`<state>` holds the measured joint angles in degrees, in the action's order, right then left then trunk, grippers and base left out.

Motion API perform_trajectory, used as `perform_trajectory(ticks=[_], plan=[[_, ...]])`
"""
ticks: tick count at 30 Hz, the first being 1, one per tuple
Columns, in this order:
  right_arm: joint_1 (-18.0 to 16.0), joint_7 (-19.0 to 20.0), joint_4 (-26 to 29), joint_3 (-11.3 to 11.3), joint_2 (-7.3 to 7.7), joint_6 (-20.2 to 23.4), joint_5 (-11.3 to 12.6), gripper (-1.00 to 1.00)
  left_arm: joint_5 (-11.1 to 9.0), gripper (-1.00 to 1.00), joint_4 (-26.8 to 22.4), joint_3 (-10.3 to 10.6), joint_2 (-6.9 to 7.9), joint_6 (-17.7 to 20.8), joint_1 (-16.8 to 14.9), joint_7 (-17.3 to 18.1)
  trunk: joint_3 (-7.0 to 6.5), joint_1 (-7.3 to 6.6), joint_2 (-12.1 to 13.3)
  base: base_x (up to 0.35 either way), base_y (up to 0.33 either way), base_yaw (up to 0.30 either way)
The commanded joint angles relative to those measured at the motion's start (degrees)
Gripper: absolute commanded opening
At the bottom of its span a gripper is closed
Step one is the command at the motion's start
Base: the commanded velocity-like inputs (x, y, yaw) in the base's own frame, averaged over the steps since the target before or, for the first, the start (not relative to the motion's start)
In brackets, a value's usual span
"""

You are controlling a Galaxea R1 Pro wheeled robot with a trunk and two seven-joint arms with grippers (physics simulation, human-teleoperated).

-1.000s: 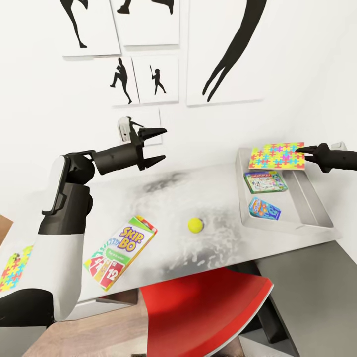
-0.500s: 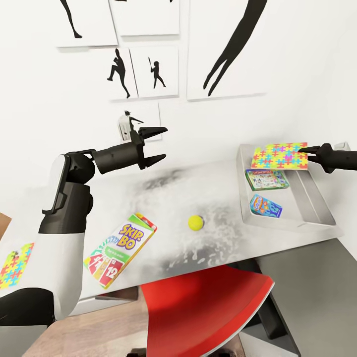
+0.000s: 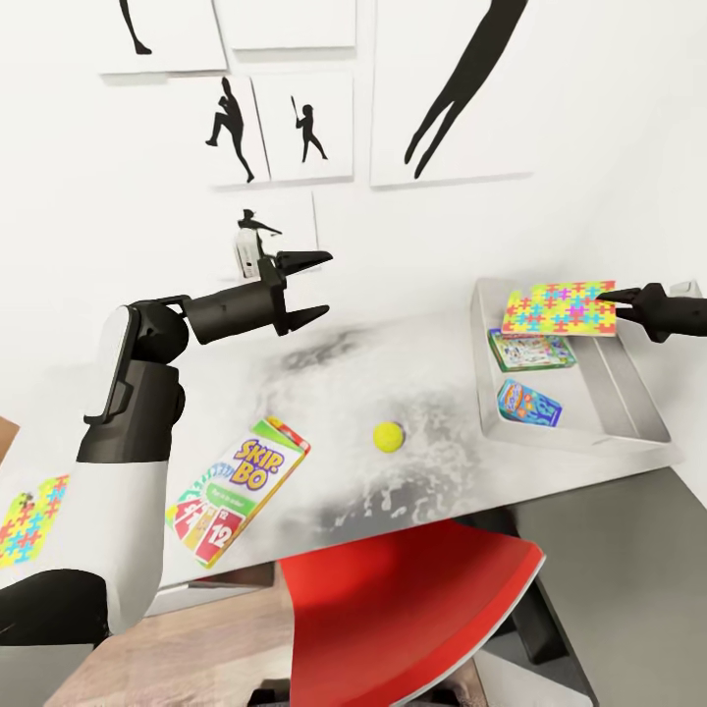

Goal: Put all the toys in the child's room - the three board games (two on the bed and one on the table), the two jigsaw puzzles on the table, and the tennis ball on the table - inside the toy box on the table in the child's room.

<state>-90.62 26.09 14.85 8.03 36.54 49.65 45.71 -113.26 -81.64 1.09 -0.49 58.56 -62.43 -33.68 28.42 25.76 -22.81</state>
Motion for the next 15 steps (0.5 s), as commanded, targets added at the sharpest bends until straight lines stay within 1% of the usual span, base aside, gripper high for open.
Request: perform_trajectory(ticks=[1, 7, 15], plan=[[-0.08, 0.44, -0.03, 0.44, 0.08, 0.01, -0.01, -1.00, -0.56, 1.00, -0.01, -0.04, -0.04, 0.06, -0.06, -0.60, 0.19, 0.03, -0.11, 0.000, 0.000, 0.000], [-0.08, 0.45, 0.00, 0.42, 0.10, 0.01, -0.01, -1.00, -0.60, 1.00, -0.05, -0.04, -0.11, 0.06, -0.06, -0.60, 0.74, 0.03, -0.11, 0.000, 0.000, 0.000], [-0.08, 0.51, 0.08, 0.41, 0.11, 0.01, -0.01, -1.00, -0.57, 1.00, 0.03, 0.03, -0.82, 0.06, -0.38, -0.60, 1.48, 0.03, -0.11, 0.000, 0.000, 0.000]])
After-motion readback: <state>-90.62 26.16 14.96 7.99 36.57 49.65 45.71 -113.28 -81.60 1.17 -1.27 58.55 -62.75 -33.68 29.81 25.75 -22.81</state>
